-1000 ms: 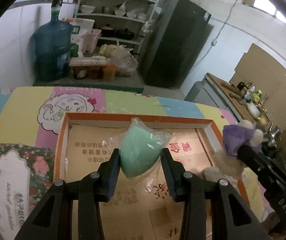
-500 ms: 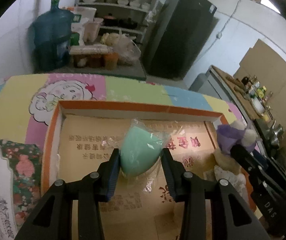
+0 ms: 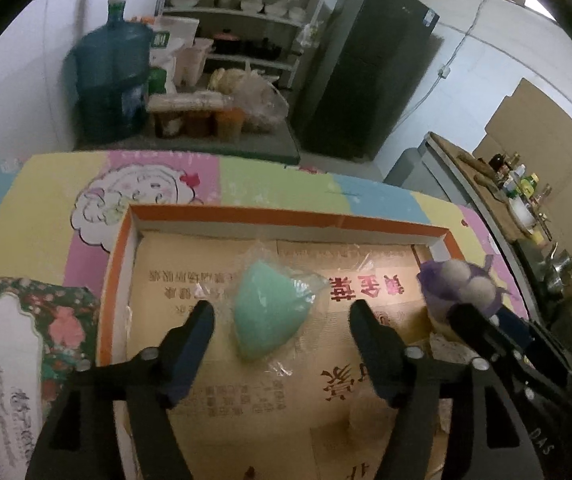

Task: Organize soft objects
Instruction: 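Open both grippers to release the sponge and bunny into the tray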

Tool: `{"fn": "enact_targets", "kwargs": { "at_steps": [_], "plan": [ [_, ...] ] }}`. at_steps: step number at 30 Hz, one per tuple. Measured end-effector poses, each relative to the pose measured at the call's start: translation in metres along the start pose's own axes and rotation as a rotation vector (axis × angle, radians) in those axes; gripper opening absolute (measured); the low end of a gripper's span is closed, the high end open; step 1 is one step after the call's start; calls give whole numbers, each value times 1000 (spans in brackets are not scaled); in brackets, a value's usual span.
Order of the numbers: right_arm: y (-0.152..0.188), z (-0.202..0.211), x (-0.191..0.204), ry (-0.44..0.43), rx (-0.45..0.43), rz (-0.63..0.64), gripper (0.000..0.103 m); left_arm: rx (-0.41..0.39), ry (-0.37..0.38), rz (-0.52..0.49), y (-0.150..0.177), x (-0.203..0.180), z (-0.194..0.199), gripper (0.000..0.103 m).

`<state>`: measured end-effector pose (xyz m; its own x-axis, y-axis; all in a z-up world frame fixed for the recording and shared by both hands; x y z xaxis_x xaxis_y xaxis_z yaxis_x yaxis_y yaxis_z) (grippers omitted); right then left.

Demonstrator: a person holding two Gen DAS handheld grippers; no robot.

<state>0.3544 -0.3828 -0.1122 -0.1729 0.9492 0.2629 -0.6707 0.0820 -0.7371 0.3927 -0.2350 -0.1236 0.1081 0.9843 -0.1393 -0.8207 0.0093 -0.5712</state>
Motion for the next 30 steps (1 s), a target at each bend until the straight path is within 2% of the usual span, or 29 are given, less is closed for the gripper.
{"fn": "enact_targets", "kwargs": {
  "at_steps": [9,14,16,23,27,30],
  "plan": [
    [6,1,7,-46,-3,-25,52,-71,-22,-18,-5,3,25,75],
    [5,6,9,-83,-19,-42,53,-84,-6,-14,-7,5,37,75],
    [4,9,13,-100,-30,-35,60,-116,-11,-28,-9,4,47,75],
    [0,26,28,-122,-72,-25,63,-186,-7,-39,-11,9,76,75],
    [1,40,39,-131,-98,-14,74,-241,-33,-54,-7,19,96,75],
    [3,55,52,-140,-132,-8,75,-283,-30,-44,-1,33,113,76]
  ]
}}
Point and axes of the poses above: each gripper's, at about its wrist camera, not at the fingertips, and z roughly against the way its jaws point, x to its left, y to its underside, the point moved 6 cm from there along -z, roughly the way its jaws point, and after that the axes turned 10 degrees about -y, right-handed, at the moved point
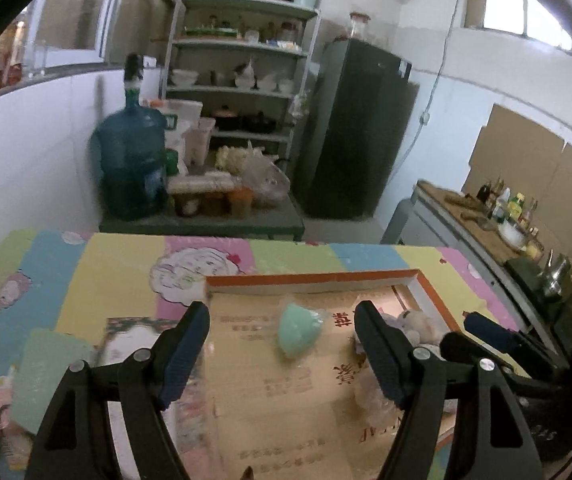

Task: Organize soft objects
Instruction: 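Withdraw both grippers from the tray back toward the pile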

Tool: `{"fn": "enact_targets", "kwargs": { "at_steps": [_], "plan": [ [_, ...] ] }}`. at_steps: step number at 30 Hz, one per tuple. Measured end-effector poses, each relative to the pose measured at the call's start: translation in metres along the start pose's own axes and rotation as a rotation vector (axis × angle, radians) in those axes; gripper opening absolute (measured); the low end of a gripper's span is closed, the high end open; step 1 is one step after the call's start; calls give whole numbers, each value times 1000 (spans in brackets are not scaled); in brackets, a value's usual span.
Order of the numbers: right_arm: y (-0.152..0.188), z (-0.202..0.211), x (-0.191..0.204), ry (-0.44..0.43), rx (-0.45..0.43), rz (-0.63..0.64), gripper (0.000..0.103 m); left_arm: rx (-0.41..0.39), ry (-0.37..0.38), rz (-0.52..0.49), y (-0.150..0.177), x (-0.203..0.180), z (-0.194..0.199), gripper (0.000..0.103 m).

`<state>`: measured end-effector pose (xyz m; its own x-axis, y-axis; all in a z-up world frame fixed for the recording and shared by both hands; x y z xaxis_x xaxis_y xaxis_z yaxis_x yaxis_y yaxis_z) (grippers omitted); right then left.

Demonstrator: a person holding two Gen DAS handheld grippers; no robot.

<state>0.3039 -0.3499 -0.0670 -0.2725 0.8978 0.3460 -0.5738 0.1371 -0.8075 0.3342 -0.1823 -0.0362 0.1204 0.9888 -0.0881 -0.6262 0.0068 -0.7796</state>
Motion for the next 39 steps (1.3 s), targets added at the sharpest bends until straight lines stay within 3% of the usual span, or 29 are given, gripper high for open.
{"fn": "enact_targets", "kwargs": {
  "at_steps": [5,10,14,16,19,21,34,39],
  "plan": [
    [9,22,33,20,-55,50,76,-72,16,-23,7,24,31,93],
    [28,35,67,51,-75,111,77,-122,-13,-69,19,47,58,93],
    [41,44,95,28,-88,141,77,-139,-104,-91,28,73,76,93],
    [45,47,106,8,-94,148,77,-154,-145,-69,31,87,84,93],
    [50,50,121,-24,-94,162,77,-146,-127,1,38,112,95,89],
    [56,50,132,-53,-79,179,77,-153,-108,18,42,125,100,80],
    [101,37,181,-231,57,304,77,-197,-176,29,79,182,138,79],
    [125,24,197,-297,156,391,77,-235,-198,13,94,193,162,79]
  ]
}}
Point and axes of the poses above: each gripper's, at about its wrist camera, not at the fingertips, and z roughly against the way its jaws point, x to its left, y to its underside, the point moved 6 cm from there along -z, roughly the way its jaws point, and after that the axes turned 10 degrees about -y, right-handed, at the moved point
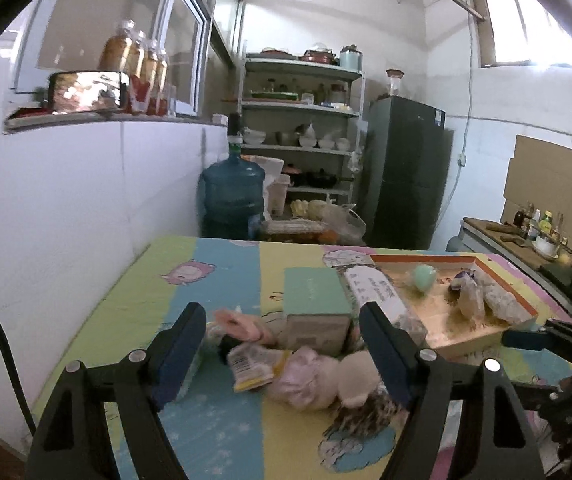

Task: Organize soft objects
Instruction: 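Withdraw both grippers from the tray back toward the pile, then grasp the green-printed white packet with the right gripper while the left grasps the white tissue pack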

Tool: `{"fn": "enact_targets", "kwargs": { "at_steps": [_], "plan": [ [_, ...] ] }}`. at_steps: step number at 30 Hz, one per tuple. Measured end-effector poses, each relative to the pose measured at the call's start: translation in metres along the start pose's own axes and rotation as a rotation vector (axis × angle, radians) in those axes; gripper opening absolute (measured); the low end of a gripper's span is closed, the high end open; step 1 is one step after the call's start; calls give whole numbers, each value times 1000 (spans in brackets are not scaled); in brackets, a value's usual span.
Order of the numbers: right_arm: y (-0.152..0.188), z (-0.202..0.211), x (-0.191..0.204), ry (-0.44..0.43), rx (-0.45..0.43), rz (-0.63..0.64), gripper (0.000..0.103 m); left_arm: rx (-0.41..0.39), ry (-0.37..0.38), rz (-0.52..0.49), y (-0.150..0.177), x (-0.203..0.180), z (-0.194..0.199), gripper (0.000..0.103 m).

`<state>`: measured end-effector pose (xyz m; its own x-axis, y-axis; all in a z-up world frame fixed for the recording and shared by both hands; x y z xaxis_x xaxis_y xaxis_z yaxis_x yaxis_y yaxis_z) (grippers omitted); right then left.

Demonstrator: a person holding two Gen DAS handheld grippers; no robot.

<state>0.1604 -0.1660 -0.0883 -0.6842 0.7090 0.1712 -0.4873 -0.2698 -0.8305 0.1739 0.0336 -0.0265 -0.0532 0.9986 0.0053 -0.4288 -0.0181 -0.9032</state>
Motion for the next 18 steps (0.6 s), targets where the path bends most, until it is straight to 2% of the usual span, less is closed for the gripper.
{"fn": "enact_targets", "kwargs": {
  "at_steps": [11,18],
  "plan": [
    [31,-56,12,-215,301,203,76,13,15,48,35,23,25,79],
    [45,-88,4,-272,458,264,77,37,3,86,49,47,22,79]
  ]
}}
Point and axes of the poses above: each gripper's, at about its wrist camera, not at the fingertips, and z roughly against the way its jaws point, x to its left, y to its underside, the point moved 6 cm from there along -z, roughly the way its jaws point, and after that the axes turned 10 degrees about -y, right-handed, at the moved point
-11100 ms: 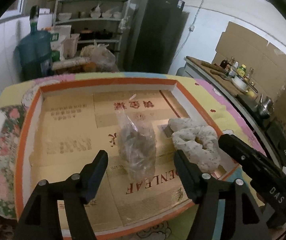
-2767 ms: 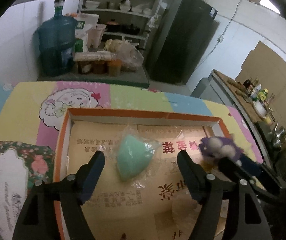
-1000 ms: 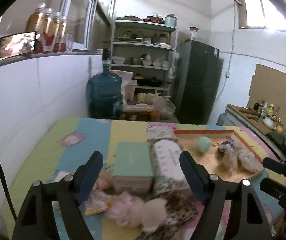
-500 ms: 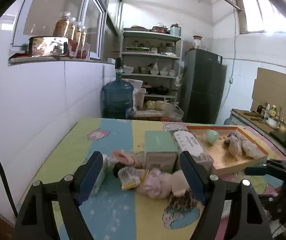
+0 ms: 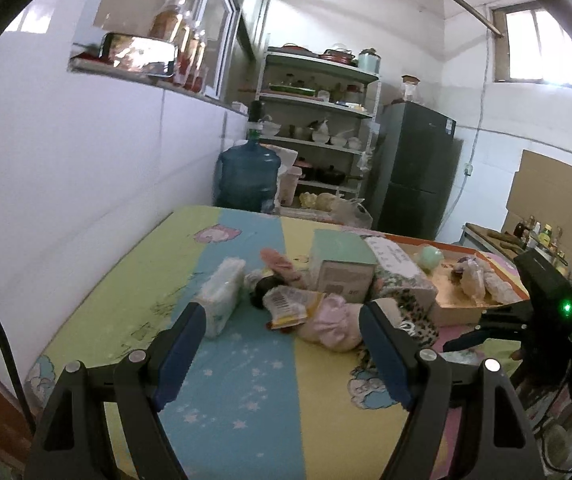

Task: Organize soft objects
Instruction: 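Grasp the green-printed white packet with the right gripper while the left grasps the white tissue pack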

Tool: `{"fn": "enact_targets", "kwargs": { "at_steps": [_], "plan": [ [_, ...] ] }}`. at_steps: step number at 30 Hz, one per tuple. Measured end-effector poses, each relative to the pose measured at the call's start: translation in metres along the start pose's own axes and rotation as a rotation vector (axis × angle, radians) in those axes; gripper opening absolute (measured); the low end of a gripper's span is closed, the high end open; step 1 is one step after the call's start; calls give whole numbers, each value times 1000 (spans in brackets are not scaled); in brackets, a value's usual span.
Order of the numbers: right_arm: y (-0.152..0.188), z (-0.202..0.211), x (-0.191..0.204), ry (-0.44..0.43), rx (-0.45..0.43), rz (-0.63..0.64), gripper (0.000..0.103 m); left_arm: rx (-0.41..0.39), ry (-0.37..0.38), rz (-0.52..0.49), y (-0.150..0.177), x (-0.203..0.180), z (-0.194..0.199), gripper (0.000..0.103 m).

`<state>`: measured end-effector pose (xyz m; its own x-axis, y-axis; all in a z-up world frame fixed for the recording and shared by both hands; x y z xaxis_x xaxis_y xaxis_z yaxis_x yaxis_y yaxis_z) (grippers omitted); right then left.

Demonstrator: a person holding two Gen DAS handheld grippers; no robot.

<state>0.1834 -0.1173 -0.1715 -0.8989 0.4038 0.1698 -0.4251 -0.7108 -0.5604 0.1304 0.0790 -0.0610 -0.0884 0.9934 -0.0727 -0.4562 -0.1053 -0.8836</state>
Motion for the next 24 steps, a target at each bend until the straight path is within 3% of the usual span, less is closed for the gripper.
{"fn": "enact_targets", "kwargs": {
  "at_steps": [5,7,10,13,15,18,24],
  "plan": [
    [0,-8,2,26,9,-2,74,14,3,-9,4,13,-7,79],
    [0,-5,4,51,-10,-35,57,30,10,-40,5,14,-14,79],
    [0,-3,12,112,-44,-109,53,48,43,-96,3,15,-29,79],
    [1,8,24,141,-138,-196,53,63,35,-127,1,21,-49,79],
    [-1,22,31,134,-247,-282,53,81,33,-125,0,26,-62,79],
    [-4,41,41,129,-382,-385,53,130,42,-99,2,34,-85,68],
    [-11,46,55,170,-493,-519,53,218,62,-55,8,40,-120,61]
  ]
}}
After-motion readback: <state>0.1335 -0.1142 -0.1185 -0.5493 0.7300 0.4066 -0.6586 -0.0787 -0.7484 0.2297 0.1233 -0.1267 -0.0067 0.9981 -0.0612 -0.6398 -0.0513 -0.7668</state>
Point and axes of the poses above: each gripper's, at about its wrist camera, not at the fingertips, and z roughly against the way its jaws point, x to its left, y to its underside, the point moved 6 cm from there along -z, roughly the way its jaws point, and after that the axes turned 10 degrees about -y, right-handed, at the moved point
